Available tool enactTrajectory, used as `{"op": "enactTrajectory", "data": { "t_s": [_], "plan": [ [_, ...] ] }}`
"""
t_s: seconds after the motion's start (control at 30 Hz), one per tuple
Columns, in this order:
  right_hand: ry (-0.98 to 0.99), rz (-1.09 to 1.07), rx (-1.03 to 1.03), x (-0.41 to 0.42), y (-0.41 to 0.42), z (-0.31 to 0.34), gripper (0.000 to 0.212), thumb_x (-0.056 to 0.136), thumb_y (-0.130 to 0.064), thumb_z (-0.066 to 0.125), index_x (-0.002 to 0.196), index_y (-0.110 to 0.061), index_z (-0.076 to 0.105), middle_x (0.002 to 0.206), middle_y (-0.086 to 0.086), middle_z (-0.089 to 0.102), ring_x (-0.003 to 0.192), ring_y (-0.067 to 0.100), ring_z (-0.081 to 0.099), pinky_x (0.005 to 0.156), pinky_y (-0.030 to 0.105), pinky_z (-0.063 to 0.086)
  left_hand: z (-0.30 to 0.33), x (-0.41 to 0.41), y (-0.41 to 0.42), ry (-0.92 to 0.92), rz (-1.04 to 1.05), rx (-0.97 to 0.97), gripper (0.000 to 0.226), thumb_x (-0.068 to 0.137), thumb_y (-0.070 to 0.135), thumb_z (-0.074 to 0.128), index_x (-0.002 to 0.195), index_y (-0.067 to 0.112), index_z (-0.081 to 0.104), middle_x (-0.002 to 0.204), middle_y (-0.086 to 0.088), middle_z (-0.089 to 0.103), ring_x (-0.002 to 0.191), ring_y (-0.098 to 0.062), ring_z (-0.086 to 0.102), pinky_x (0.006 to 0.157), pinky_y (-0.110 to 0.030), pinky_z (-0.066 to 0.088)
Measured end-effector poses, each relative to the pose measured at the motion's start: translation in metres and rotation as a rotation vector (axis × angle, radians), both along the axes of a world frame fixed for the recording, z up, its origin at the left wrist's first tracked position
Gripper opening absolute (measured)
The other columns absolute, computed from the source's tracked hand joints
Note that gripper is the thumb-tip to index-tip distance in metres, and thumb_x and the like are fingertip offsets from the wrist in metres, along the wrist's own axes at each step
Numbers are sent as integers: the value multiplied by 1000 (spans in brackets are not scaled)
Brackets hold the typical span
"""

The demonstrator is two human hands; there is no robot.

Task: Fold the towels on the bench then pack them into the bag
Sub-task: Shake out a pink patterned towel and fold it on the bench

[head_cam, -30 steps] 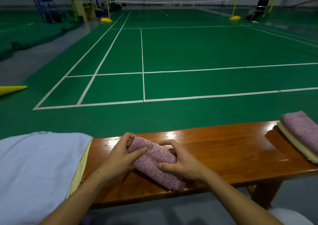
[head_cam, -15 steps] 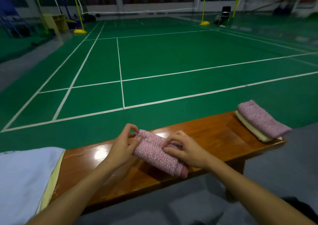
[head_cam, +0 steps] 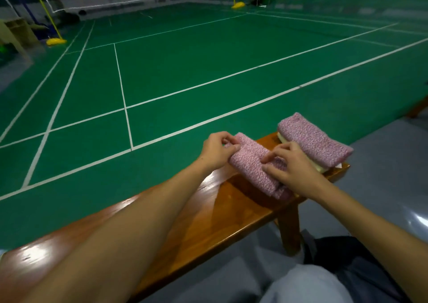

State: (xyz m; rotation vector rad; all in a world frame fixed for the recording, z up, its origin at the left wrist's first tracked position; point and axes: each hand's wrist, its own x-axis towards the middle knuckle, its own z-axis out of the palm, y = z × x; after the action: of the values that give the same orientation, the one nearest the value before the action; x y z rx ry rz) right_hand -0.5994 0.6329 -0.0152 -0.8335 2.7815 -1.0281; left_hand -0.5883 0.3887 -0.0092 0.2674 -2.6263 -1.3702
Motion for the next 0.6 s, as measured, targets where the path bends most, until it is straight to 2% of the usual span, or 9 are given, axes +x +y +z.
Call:
{"op": "enactTrajectory", "data": {
  "t_s": [0.1,0.2,0.27,0.37,0.4,0.5,0.6],
  "plan": [
    [68,-99,45,-34,17,4,28,95,-45,71,116,-27,72,128,2,41,113,13,46,101,34,44,4,-51,20,41,-28,-70,14,91,25,80,100,15,79,103,-1,76,103,-16,67,92,-34,53],
    [281,-141,469,-62,29,-3,39,95,-63,59,114,-32,74,128,3,51,113,23,53,95,45,54,-12,-79,35,-36,-160,-307,27,93,37,76,114,20,77,121,-2,75,117,-20,66,105,-39,51],
    [293,-121,658,-70,31,-11,45,93,-70,55,110,-32,72,121,1,55,115,25,51,92,44,53,-33,-81,44,-126,-272,-432,33,94,40,75,121,20,73,119,-2,74,115,-21,66,103,-40,52],
    [227,-107,632,-75,29,-18,46,92,-72,56,104,-30,68,115,0,54,113,23,52,89,43,54,-55,-72,48,-96,-293,-459,36,95,36,74,127,24,63,103,5,69,114,-19,63,98,-41,52],
    [223,-100,624,-76,29,-18,45,92,-72,56,104,-30,67,114,0,54,113,23,52,89,43,53,-57,-70,46,-74,-288,-458,36,95,33,72,128,24,62,105,5,68,117,-19,61,100,-42,50],
    [224,-92,626,-74,28,-14,44,93,-69,58,102,-27,67,112,1,56,110,24,53,91,43,53,-50,-61,41,-62,-271,-479,37,95,31,68,132,27,62,130,-1,60,126,-20,54,107,-43,47],
    [282,-158,541,-67,24,-9,36,99,-57,56,99,-24,70,104,1,62,105,24,55,90,42,53,-30,-42,32,-15,-237,-435,23,96,31,64,119,28,69,121,3,66,113,-16,62,99,-45,54]
  ]
}}
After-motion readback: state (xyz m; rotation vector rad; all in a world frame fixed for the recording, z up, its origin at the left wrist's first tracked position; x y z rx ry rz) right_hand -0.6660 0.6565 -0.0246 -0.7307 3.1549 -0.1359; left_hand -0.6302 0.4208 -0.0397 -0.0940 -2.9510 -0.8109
